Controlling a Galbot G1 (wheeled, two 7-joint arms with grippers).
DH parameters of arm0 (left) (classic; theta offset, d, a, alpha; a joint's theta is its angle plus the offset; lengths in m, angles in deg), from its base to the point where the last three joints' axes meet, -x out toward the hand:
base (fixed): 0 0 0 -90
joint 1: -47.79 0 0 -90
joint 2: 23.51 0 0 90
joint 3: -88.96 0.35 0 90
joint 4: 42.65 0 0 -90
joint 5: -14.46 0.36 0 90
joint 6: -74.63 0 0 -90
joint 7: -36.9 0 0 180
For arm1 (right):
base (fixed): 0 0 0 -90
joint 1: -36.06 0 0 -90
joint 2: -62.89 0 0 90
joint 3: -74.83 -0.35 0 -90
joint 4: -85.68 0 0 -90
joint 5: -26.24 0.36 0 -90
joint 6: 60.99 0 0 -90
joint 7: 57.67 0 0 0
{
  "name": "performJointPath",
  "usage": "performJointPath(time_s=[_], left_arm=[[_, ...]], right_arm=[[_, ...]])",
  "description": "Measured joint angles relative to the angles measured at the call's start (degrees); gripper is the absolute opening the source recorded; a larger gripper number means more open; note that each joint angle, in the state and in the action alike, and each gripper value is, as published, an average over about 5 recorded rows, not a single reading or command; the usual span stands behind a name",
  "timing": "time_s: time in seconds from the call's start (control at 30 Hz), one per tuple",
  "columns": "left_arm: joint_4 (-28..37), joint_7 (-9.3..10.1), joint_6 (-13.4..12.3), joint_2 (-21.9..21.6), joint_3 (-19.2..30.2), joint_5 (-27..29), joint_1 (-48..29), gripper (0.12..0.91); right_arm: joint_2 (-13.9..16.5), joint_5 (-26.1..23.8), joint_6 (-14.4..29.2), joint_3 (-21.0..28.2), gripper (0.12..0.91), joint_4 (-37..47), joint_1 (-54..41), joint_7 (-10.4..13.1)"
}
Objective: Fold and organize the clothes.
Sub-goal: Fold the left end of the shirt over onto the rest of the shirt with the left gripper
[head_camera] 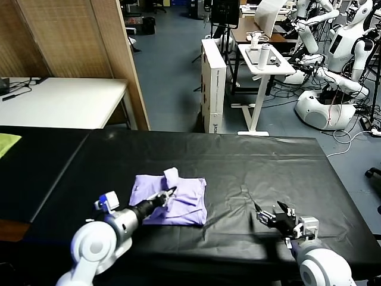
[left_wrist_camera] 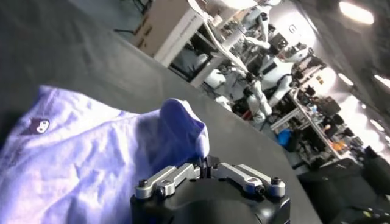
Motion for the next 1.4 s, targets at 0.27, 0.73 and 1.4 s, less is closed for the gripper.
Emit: performJointPath(time_s=[0.27, 0.73, 1.4], left_arm=[[0.61, 0.32, 0.00, 2.62, 1.96, 1.45, -1.24, 0.188], [3.72, -0.56, 0.00, 5.76, 4.18, 3.82, -1.37, 0.188], [6.49, -3.01, 0.00, 7.15, 3.98, 7.95, -1.31, 0.199]], right_arm=[[-0.50, -0.26, 0.00, 0.24, 0.907, 0.08, -0.02, -0.05], [-0.88, -0.63, 0.00, 0.71, 0.907, 0.34, -0.36, -0.06], [-1.03, -0.95, -0.03, 1.16, 0.907, 0.34, -0.47, -0.55]])
